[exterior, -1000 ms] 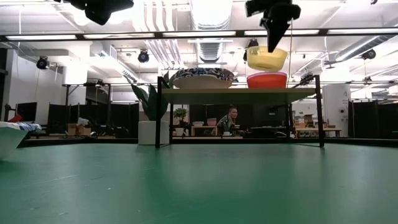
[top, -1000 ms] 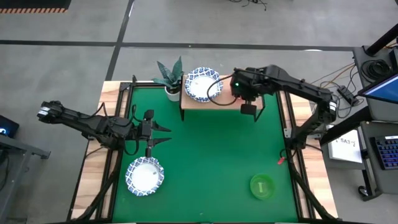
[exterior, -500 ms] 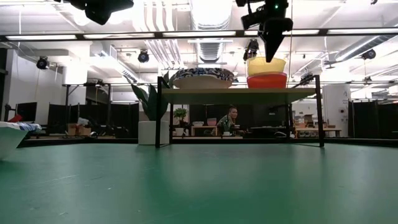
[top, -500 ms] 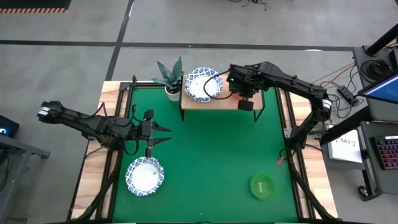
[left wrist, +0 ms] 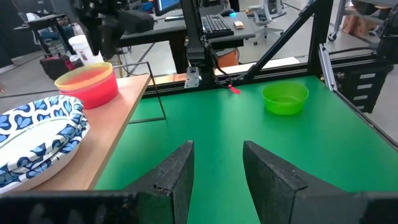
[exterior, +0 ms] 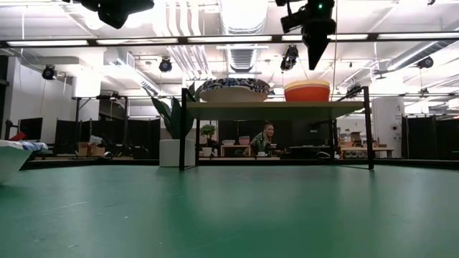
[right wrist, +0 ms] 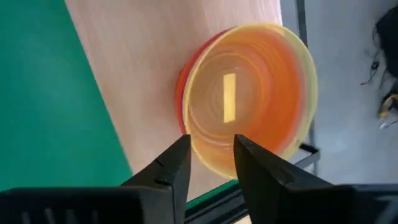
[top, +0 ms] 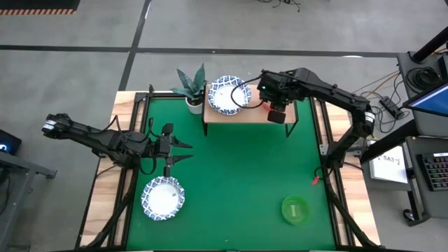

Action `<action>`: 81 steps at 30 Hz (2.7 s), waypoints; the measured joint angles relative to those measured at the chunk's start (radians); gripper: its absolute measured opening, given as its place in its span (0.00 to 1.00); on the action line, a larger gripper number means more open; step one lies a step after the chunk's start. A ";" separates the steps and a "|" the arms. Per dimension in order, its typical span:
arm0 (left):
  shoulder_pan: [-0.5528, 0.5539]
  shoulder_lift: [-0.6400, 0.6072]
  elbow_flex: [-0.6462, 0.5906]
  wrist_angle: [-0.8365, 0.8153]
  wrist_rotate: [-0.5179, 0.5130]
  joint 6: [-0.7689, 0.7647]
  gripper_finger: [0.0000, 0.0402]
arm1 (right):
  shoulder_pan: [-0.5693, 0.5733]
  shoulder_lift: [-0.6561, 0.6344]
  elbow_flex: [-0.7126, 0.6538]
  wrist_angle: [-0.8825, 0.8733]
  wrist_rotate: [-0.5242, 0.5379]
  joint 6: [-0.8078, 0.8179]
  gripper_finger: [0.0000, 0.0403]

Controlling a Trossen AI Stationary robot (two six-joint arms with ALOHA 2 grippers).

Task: Place and stack bowls onto a shelf
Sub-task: Stack the white patterned bowl on top of the white patterned bowl on the shelf

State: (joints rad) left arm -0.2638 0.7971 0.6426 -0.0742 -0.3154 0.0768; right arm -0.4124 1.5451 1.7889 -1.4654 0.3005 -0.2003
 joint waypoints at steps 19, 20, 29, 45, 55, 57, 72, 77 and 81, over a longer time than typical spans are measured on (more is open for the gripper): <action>-0.002 0.097 0.000 -0.039 0.014 -0.381 0.30 | 0.253 -0.359 -0.442 0.504 -0.226 0.193 0.23; -0.002 0.111 0.000 -0.059 0.026 -0.448 0.30 | 0.276 -0.373 -0.476 0.538 -0.218 0.207 0.22; -0.060 0.291 0.084 -0.255 0.291 -1.075 0.30 | 0.448 -0.452 -0.716 0.831 -0.143 0.217 0.20; -0.326 0.771 0.597 -0.856 0.397 -1.653 0.30 | 0.478 -0.523 -0.970 1.162 -0.144 0.133 0.20; -0.336 0.889 0.664 -0.855 0.403 -1.694 0.32 | 0.480 -0.524 -0.989 1.162 -0.193 0.120 0.20; -0.336 0.889 0.658 -0.881 0.398 -1.704 0.35 | 0.480 -0.524 -0.990 1.161 -0.205 0.119 0.21; -0.370 0.985 0.592 -0.917 0.387 -1.696 0.48 | 0.510 -0.524 -0.993 1.156 -0.205 0.121 0.20; -0.370 0.999 0.591 -0.916 0.388 -1.689 0.43 | 0.513 -0.524 -0.993 1.156 -0.205 0.124 0.21; -0.370 0.999 0.586 -0.914 0.388 -1.688 0.36 | 0.513 -0.524 -0.993 1.156 -0.204 0.129 0.21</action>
State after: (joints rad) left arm -0.6334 1.7962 1.2286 -0.9878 0.0723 -1.6110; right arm 0.1005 1.0210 0.7956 -0.3092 0.0963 -0.0715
